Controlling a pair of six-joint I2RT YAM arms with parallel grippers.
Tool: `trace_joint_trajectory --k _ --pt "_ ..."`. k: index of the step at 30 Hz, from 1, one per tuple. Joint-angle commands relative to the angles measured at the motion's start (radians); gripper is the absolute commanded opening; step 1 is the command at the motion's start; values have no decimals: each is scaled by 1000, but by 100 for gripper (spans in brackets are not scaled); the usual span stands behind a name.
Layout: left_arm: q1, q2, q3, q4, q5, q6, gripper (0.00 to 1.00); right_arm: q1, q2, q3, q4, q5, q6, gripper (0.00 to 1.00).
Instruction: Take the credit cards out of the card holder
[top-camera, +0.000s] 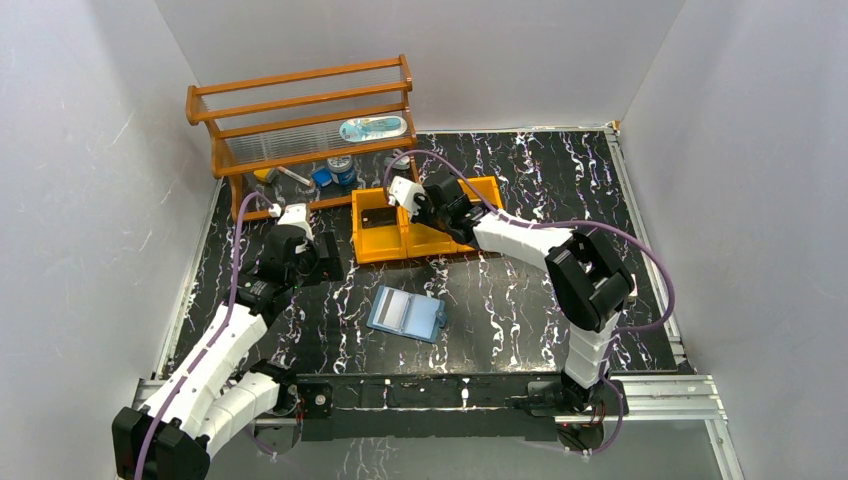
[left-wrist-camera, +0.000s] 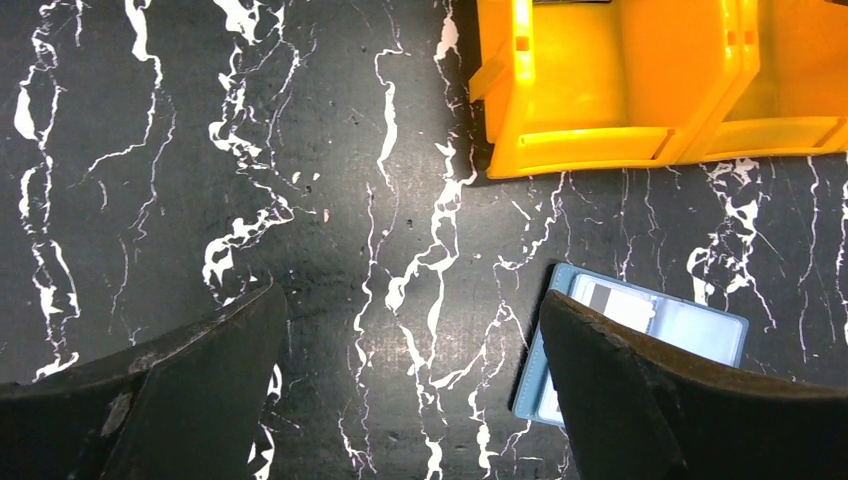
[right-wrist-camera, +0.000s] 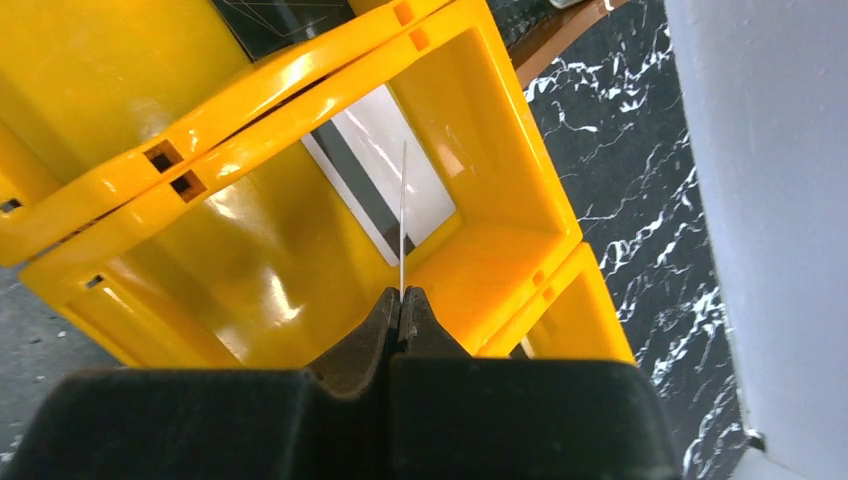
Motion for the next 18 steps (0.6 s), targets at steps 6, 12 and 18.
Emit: trace_joint_trajectory --k 6,12,18 --pt "5 -28 61 -53 -102 -4 98 4 54 69 87 -7 -168 0" --pt "5 -49 73 -74 -156 -21 98 4 132 123 102 3 -205 0" --pt "4 -67 94 -115 -285 -51 98 2 185 141 84 37 -262 1"
